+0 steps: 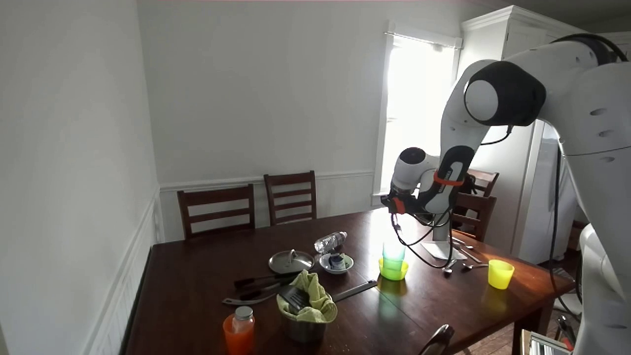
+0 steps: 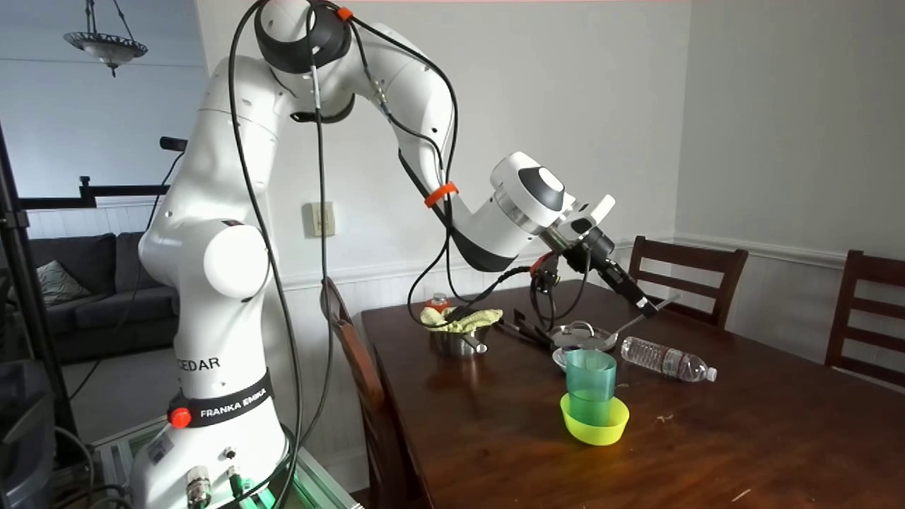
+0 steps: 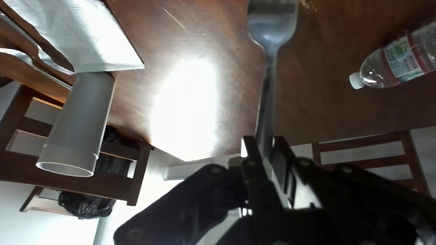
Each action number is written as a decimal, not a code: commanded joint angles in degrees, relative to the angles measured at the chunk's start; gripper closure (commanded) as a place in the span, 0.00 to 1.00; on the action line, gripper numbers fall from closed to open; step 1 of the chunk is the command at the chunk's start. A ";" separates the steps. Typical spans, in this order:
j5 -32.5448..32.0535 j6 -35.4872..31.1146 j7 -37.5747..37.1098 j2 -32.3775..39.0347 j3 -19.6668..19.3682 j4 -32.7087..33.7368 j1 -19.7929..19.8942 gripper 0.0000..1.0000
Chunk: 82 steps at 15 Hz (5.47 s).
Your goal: Pick up the green cup and use it to push the yellow bowl a little to the left, put the green cup in the yellow bowl, pick up the silver fork and put it in the green cup
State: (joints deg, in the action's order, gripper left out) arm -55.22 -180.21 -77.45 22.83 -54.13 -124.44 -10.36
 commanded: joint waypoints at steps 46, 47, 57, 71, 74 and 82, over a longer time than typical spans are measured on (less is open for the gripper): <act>13.46 -19.73 -5.40 40.37 -23.56 -5.55 -29.50 0.96; 13.92 -19.61 -5.21 40.91 -24.08 -6.33 -30.40 0.96; 25.29 -24.33 -8.16 50.13 -23.53 -10.01 -31.50 0.96; 73.69 -24.02 26.87 46.67 -9.65 -10.82 -29.69 0.10; 77.90 -23.85 32.79 43.80 -9.04 -10.39 -28.78 0.00; 75.12 -18.66 53.46 24.81 -7.43 -9.64 -23.32 0.00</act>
State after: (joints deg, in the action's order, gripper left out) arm 20.89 -201.65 -34.01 58.75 -63.53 -134.41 -37.11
